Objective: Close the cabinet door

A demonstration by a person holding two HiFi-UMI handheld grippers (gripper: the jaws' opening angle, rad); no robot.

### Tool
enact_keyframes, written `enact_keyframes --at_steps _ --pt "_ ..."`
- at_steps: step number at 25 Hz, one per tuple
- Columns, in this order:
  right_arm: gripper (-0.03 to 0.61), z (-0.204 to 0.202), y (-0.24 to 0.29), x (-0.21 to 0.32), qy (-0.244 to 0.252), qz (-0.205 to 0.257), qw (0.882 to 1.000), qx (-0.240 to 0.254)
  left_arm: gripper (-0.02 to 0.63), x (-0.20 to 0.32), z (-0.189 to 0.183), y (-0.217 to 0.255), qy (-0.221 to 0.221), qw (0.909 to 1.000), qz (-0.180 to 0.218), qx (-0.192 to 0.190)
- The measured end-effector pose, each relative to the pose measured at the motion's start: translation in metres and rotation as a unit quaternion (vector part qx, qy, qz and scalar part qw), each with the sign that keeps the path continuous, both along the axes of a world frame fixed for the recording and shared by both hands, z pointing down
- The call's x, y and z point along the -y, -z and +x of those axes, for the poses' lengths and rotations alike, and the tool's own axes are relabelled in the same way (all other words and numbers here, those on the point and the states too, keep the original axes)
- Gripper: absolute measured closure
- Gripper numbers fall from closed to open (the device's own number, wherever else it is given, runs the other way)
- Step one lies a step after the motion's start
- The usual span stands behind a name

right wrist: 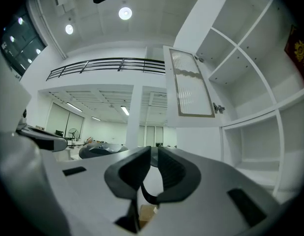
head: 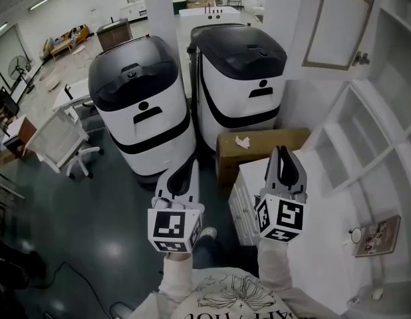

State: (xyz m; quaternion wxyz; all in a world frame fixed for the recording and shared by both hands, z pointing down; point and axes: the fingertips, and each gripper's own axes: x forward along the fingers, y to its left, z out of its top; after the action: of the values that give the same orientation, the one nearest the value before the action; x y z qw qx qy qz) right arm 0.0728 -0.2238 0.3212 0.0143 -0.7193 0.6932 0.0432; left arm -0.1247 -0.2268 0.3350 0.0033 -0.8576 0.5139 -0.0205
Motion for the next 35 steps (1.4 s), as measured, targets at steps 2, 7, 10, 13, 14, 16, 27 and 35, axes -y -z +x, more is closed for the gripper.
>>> enact_keyframes --at_steps 2,7,10,13,14,16,27,35 --pt "0.549 0.003 0.005 0.018 -0.012 0.0 1.0 -0.005 0.609 0.022 0.002 0.004 -0.011 0.9999 0.001 0.001" --pt "0.549 0.012 0.021 0.061 -0.047 0.008 0.999 -0.017 0.609 0.075 0.007 0.012 -0.035 0.9994 0.005 0.0" --pt "0.549 0.017 0.029 0.083 -0.067 0.011 0.997 -0.025 0.609 0.103 0.01 0.016 -0.05 0.9987 0.005 0.0" --pt "0.549 0.025 0.036 0.104 -0.092 0.013 0.995 -0.043 0.609 0.128 0.012 0.019 -0.065 0.9978 0.007 0.001" --pt "0.549 0.028 0.039 0.11 -0.101 0.014 0.994 -0.049 0.609 0.135 0.013 0.019 -0.069 0.9976 0.008 0.002" --pt "0.546 0.033 0.044 0.123 -0.117 0.017 0.991 -0.056 0.609 0.15 0.013 0.019 -0.076 0.997 0.007 0.002" --pt "0.476 0.054 0.059 0.171 -0.194 0.021 0.977 -0.091 0.609 0.211 0.024 0.009 -0.12 0.9928 0.003 -0.002" --pt "0.475 0.065 0.064 0.184 -0.247 0.028 0.964 -0.1 0.609 0.236 0.03 -0.004 -0.135 0.9908 -0.008 -0.005"
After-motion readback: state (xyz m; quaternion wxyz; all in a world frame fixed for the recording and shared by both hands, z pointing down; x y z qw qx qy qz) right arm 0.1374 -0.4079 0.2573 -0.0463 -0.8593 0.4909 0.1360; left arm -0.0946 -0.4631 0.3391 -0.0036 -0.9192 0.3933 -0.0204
